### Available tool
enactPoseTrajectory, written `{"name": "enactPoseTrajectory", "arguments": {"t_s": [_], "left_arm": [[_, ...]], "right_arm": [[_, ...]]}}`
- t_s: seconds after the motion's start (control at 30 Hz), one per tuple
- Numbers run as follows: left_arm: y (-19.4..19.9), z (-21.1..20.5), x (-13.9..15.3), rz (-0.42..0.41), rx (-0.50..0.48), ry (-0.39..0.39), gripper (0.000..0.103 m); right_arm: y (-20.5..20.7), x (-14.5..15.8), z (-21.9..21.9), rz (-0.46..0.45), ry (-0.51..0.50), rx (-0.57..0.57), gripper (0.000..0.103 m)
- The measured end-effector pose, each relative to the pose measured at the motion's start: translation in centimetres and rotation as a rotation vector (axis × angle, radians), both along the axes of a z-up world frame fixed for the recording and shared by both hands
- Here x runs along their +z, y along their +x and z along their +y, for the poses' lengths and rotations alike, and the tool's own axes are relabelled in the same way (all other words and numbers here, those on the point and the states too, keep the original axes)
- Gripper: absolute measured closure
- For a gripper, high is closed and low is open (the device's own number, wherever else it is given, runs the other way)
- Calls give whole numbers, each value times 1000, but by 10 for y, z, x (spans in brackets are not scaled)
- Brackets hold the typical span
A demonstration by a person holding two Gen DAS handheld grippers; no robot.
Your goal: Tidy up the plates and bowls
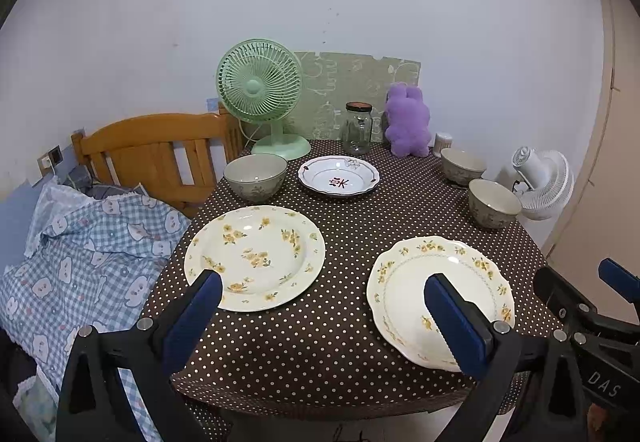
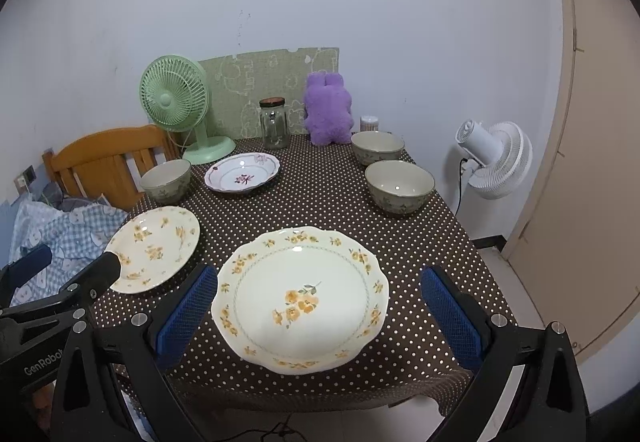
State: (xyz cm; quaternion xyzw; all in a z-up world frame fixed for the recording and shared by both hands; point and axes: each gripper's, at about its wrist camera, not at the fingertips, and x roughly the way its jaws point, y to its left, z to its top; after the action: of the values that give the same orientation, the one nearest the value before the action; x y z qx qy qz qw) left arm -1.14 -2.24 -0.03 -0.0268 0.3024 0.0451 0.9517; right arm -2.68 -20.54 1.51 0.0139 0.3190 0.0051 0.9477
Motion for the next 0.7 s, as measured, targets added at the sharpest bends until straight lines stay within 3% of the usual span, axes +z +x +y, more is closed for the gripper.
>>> {"name": "enactPoseTrajectory", "arguments": {"t_s": [0.7], "left_arm": [[1, -6, 1, 8, 6, 2, 2]], "right_arm": [[0, -1, -5, 10, -9, -17, 0]]}}
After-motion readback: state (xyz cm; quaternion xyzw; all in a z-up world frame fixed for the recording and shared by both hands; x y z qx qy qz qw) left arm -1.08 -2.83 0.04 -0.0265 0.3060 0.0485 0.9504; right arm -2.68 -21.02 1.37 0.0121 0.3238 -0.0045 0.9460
